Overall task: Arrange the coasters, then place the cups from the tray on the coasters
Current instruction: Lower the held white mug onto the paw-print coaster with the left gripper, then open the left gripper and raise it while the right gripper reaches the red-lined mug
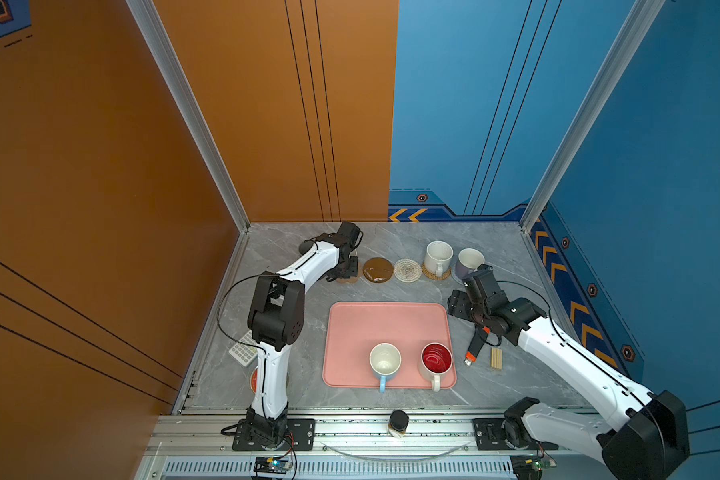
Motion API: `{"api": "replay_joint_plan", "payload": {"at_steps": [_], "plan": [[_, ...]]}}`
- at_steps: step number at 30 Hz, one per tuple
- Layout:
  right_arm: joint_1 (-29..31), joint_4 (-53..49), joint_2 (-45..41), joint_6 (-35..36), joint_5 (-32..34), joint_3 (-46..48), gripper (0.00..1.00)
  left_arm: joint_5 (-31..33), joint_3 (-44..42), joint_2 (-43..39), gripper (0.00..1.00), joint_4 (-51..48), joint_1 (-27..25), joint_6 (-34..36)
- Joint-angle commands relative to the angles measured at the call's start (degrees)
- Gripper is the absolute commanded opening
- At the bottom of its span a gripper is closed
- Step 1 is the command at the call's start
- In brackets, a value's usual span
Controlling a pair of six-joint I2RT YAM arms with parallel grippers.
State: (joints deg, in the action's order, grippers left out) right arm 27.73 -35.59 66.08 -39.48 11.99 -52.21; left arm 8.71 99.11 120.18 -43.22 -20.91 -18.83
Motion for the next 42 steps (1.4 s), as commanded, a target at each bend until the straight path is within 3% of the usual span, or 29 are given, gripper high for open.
{"api": "replay_joint_plan", "payload": {"at_steps": [1, 18, 24, 33, 42], "plan": [[-0.30, -2.55, -0.35, -0.88, -0.26, 0.34, 0.79, -0.71, 2.49, 0.58, 0.00, 1.47, 0.60, 0.90], [-0.30, -2.81, -0.80, -0.89, -0.30, 0.53, 0.79, -2.34, 1.33, 0.46, 0.01, 1.34, 0.57, 0.64], [-0.31, -2.81, -0.96, -1.03, -0.48, 0.65, 0.79, -1.80, -0.55, -0.71, 0.15, 1.40, 0.23, 0.38], [-0.04, -2.81, -1.77, -1.31, -0.48, 0.87, 0.79, -1.47, -1.95, -1.94, 0.24, 1.36, -0.36, 0.55], [0.21, -3.93, -3.02, -1.40, -0.26, 1.05, 0.81, -1.12, -3.28, -4.59, 0.43, 1.40, -0.65, 0.67]]}}
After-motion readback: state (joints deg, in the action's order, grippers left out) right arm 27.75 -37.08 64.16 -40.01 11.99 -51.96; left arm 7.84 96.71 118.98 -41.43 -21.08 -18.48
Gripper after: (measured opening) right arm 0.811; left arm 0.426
